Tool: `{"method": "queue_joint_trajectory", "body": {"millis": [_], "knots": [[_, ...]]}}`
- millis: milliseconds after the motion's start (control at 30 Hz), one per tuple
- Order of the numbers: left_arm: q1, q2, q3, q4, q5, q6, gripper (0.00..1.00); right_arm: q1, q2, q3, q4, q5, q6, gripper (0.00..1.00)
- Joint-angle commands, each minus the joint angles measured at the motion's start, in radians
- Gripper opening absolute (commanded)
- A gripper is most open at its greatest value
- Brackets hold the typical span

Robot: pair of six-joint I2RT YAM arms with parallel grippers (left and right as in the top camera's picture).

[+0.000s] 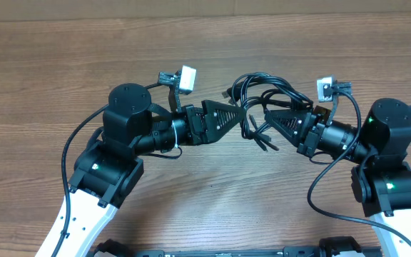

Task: Untangle cables

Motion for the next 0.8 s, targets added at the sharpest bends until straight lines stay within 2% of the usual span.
{"method": "queue_joint_trajectory", "body": {"millis": [0,133,300,467,633,767], "knots": [[0.005,0.002,0.019,0.015,0.011,-0.001,0.86,0.004,-0.003,0.008,0.013,-0.041,-0.007,0.04],[-0.003,0.019,0.019,0.043,0.008,-0.065,0.77,0.004,-0.003,0.008,0.013,-0.102,-0.008,0.04],[-0.029,0.049,0.019,0.1,0.006,-0.1,0.72,0.004,-0.003,0.008,0.003,-0.137,-0.049,0.04],[-0.029,0.072,0.019,0.157,0.006,-0.132,0.63,0.004,-0.003,0.008,-0.034,-0.137,-0.06,0.04],[-0.03,0.077,0.019,0.166,0.006,-0.14,0.29,0.004,-0.003,0.008,-0.039,-0.137,-0.06,0.04],[-0.03,0.077,0.019,0.167,0.002,-0.14,0.11,0.004,-0.003,0.008,-0.04,-0.138,-0.06,0.04]]}}
